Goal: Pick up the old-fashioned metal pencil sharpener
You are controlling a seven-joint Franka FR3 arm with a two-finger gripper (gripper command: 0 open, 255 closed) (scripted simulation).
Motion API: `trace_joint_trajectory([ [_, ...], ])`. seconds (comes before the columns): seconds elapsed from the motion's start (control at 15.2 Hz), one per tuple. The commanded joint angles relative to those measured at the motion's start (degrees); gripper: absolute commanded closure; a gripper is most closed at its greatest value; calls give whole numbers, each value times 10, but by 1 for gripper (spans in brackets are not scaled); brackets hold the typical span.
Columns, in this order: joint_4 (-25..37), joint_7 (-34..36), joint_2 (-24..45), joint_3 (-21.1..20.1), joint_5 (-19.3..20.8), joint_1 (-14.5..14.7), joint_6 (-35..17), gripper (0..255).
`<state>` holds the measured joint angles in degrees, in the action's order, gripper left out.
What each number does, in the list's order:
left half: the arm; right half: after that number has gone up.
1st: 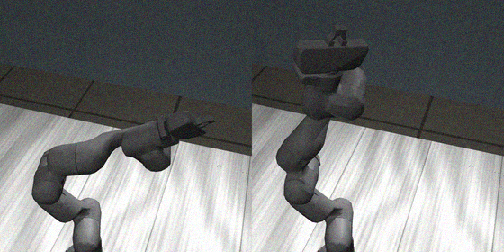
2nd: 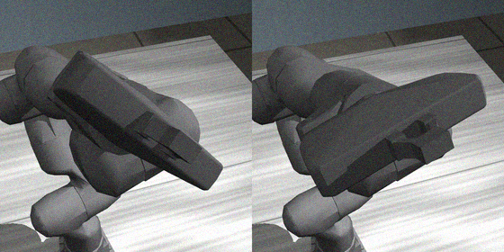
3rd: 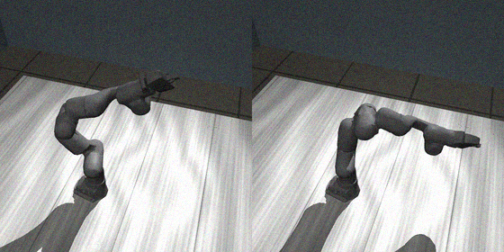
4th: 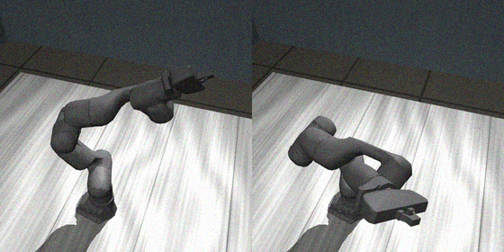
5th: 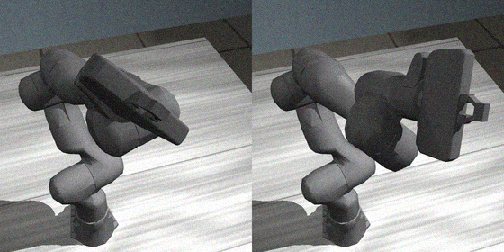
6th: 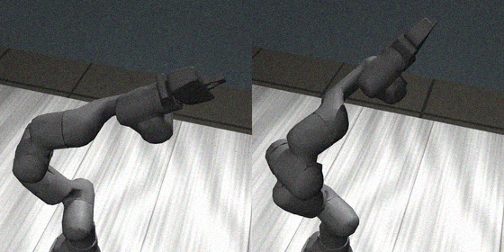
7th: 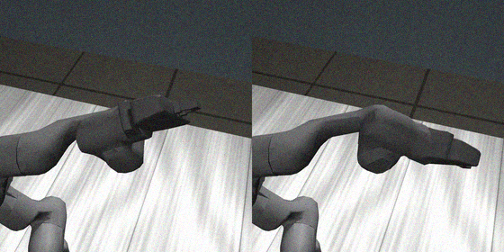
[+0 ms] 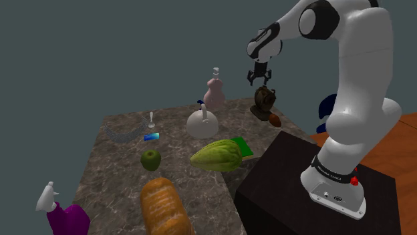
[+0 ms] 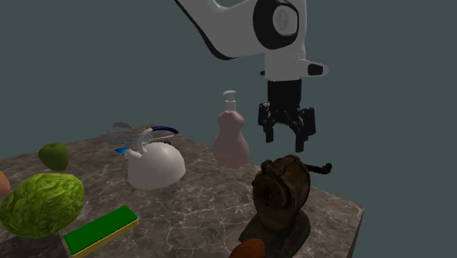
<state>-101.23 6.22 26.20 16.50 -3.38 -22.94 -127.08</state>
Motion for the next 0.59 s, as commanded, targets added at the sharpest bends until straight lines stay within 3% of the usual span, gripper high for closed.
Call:
trace_joint_trajectory([
  [0.0, 34, 2, 35, 5, -11, -16, -1, 0],
  [0.13, 69, 7, 69, 9, -20, -32, 1, 0],
  [0.53, 66, 6, 94, 4, -27, -37, -26, 0],
])
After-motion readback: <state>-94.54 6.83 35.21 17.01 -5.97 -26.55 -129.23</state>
